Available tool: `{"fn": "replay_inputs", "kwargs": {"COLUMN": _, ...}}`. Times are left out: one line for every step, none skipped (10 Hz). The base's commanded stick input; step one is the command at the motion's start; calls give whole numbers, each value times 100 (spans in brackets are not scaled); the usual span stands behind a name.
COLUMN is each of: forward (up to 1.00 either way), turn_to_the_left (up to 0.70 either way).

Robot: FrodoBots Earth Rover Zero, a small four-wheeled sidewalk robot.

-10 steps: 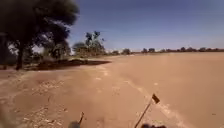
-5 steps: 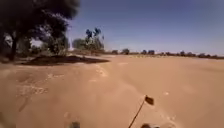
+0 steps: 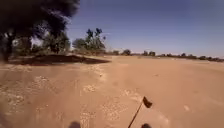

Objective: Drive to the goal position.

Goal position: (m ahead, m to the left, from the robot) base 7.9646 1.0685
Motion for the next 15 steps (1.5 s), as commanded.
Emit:
{"fn": "replay_inputs", "kwargs": {"forward": 100, "turn_to_the_left": 0}}
{"fn": "replay_inputs", "kwargs": {"forward": 100, "turn_to_the_left": 0}}
{"fn": "replay_inputs", "kwargs": {"forward": 100, "turn_to_the_left": 0}}
{"fn": "replay_inputs", "kwargs": {"forward": 100, "turn_to_the_left": 0}}
{"fn": "replay_inputs", "kwargs": {"forward": 100, "turn_to_the_left": 0}}
{"fn": "replay_inputs", "kwargs": {"forward": 100, "turn_to_the_left": 0}}
{"fn": "replay_inputs", "kwargs": {"forward": 100, "turn_to_the_left": 0}}
{"fn": "replay_inputs", "kwargs": {"forward": 100, "turn_to_the_left": 0}}
{"fn": "replay_inputs", "kwargs": {"forward": 100, "turn_to_the_left": 0}}
{"fn": "replay_inputs", "kwargs": {"forward": 100, "turn_to_the_left": 0}}
{"fn": "replay_inputs", "kwargs": {"forward": 100, "turn_to_the_left": 0}}
{"fn": "replay_inputs", "kwargs": {"forward": 100, "turn_to_the_left": 0}}
{"fn": "replay_inputs", "kwargs": {"forward": 100, "turn_to_the_left": 0}}
{"fn": "replay_inputs", "kwargs": {"forward": 100, "turn_to_the_left": 0}}
{"fn": "replay_inputs", "kwargs": {"forward": 100, "turn_to_the_left": 0}}
